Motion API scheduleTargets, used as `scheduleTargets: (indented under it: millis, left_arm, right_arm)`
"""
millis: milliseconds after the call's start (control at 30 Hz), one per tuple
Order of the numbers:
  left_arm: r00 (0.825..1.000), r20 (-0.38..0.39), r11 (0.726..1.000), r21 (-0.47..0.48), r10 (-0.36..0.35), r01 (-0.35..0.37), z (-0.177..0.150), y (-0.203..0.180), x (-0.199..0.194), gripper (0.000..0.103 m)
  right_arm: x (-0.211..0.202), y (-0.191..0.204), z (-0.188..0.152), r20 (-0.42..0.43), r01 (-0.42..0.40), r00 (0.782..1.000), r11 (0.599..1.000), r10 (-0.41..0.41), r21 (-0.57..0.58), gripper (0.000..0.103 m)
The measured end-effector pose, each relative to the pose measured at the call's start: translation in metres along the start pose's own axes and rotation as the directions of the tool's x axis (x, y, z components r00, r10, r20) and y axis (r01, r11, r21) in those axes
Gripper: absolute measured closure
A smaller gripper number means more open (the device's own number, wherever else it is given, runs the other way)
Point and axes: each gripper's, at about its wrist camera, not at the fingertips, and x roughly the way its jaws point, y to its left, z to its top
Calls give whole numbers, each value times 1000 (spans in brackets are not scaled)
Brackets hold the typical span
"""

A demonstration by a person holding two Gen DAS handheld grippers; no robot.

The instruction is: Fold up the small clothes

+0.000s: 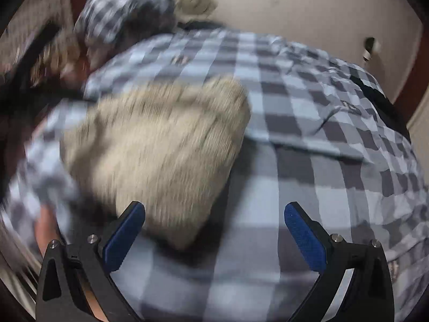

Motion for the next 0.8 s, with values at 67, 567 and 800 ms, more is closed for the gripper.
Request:
scheduleTargets:
  millis: [67, 567, 800]
  left_arm:
    - [1000, -2, 1000, 8, 23, -23, -2, 1, 3, 0]
    - [1000, -16, 1000, -14, 23, -23, -3, 0, 15, 0]
    - [999, -24, 998, 43, 37, -36, -9, -9, 17, 0]
  right_arm:
    - [8, 12, 2, -35, 18, 999, 999, -20, -51, 2]
    - [38, 30, 1, -136, -23, 991, 993, 7, -119, 2]
    - [68, -2, 5, -227, 60, 973, 997, -47, 50, 2]
